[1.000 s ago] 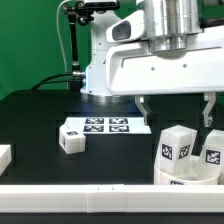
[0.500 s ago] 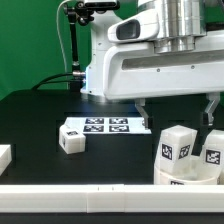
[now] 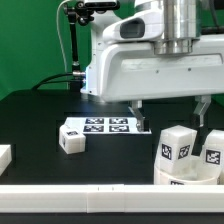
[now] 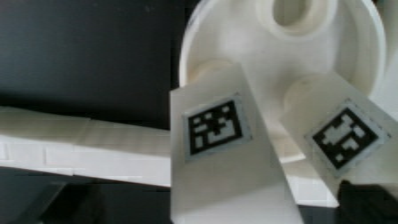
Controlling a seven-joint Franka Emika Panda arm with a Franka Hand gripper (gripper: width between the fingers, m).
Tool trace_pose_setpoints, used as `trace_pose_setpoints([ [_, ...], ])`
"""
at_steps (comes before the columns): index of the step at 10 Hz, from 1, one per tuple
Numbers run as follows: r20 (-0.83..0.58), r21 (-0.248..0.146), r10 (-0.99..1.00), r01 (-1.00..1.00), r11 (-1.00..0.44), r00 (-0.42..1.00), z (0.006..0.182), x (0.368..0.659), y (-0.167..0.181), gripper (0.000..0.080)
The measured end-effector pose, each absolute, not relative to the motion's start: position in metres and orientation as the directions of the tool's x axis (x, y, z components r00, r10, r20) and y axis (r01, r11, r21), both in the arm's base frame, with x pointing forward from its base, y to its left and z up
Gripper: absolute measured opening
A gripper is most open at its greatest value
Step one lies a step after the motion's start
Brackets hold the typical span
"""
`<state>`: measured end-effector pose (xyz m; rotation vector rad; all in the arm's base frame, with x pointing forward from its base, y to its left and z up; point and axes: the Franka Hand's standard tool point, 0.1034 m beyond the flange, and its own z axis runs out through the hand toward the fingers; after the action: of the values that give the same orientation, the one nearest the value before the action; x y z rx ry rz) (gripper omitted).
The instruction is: Assemble stool
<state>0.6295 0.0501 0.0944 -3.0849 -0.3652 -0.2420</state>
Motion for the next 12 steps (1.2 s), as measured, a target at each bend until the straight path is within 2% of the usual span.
trace_pose_setpoints([
  [3, 0.141, 0.033, 0.399, 0.399, -0.916, 0.906, 0.0913, 0.6298, 0.0462, 0.0649],
  [7, 0.135, 0.028, 0.360, 0.360, -0.932, 0.923, 0.0876, 0.6283, 0.0473, 0.0637],
  [8, 0.135, 0.028, 0.359, 0.359, -0.933, 0.923, 0.0876, 0.6282, 0.0468, 0.0467],
  [9, 0.135, 0.028, 0.356, 0.356, -0.934, 0.925, 0.0875, 0.6282, 0.0459, 0.0337],
  [12, 0.136, 0.021, 0.308, 0.308, -0.951, 0.941, 0.0874, 0.6282, 0.0452, 0.0337],
])
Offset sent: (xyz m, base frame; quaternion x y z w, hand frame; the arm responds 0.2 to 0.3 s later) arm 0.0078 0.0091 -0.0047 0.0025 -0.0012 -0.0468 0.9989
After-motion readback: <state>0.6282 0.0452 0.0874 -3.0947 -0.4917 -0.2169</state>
